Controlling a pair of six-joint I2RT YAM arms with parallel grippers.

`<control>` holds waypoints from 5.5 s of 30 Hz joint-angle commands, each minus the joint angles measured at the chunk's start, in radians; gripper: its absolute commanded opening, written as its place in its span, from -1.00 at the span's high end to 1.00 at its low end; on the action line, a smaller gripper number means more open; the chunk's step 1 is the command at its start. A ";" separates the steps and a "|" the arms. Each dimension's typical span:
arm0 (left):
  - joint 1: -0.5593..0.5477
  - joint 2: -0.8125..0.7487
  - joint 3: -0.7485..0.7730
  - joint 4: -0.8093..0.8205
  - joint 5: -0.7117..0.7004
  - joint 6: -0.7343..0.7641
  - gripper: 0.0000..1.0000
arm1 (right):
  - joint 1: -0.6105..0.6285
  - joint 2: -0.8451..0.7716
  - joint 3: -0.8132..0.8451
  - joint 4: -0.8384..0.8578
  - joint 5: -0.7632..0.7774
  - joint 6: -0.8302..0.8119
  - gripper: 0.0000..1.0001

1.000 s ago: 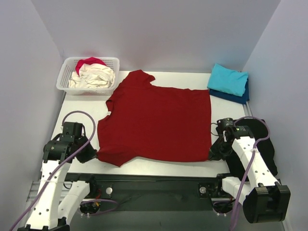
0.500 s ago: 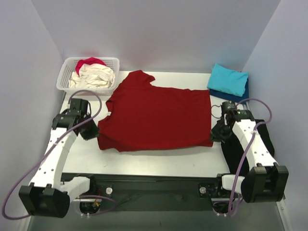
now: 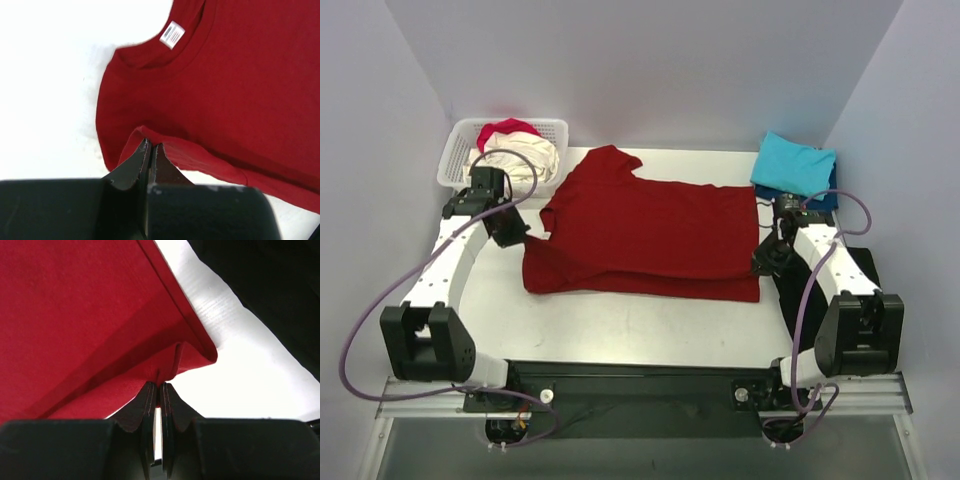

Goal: Fold and stack the t-shirts
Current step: Fold the flattened tshirt in 1/3 of the way

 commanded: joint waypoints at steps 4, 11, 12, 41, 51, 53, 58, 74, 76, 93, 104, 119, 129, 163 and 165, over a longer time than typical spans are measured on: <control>0.013 0.108 0.097 0.152 0.036 0.062 1.00 | -0.010 0.048 0.064 0.022 0.052 0.008 1.00; 0.011 0.259 0.189 0.211 0.113 0.085 1.00 | -0.009 0.114 0.108 0.033 0.057 0.006 1.00; 0.011 0.273 0.210 0.211 0.117 0.087 1.00 | -0.010 0.130 0.114 0.033 0.057 0.003 1.00; -0.077 0.303 0.218 0.364 0.114 0.194 -0.08 | 0.063 0.177 0.271 -0.051 0.166 -0.092 0.14; -0.099 0.197 -0.010 0.228 0.099 0.150 0.09 | 0.212 0.196 0.099 -0.036 0.121 -0.087 0.22; -0.100 0.188 -0.049 0.203 0.081 0.143 0.10 | 0.240 0.231 0.105 -0.033 0.121 -0.090 0.24; -0.102 0.217 -0.064 0.119 0.021 0.140 0.15 | 0.274 0.301 0.142 -0.030 0.111 -0.093 0.26; -0.124 0.373 -0.050 0.057 -0.071 0.091 0.20 | 0.280 0.432 0.165 -0.019 0.052 -0.116 0.30; -0.124 0.390 -0.064 0.071 -0.076 0.088 0.21 | 0.280 0.433 0.158 -0.016 0.051 -0.116 0.29; -0.128 0.326 -0.303 0.053 -0.045 0.056 0.24 | 0.310 0.360 -0.003 -0.015 0.054 -0.130 0.31; -0.143 0.102 -0.422 -0.022 0.024 -0.080 0.28 | 0.372 0.292 -0.122 -0.021 0.023 -0.115 0.33; -0.125 -0.151 -0.288 -0.219 -0.113 -0.090 0.37 | 0.389 0.164 -0.192 -0.131 0.080 -0.030 0.37; -0.157 -0.073 -0.267 0.074 0.178 -0.038 0.34 | 0.419 0.061 -0.053 -0.172 0.180 0.002 0.36; -0.332 0.238 -0.207 0.205 0.111 -0.088 1.00 | 0.481 0.039 0.062 -0.217 0.204 0.042 0.33; -0.340 0.226 -0.151 0.180 0.096 -0.076 1.00 | 0.482 0.038 0.062 -0.219 0.204 0.045 0.33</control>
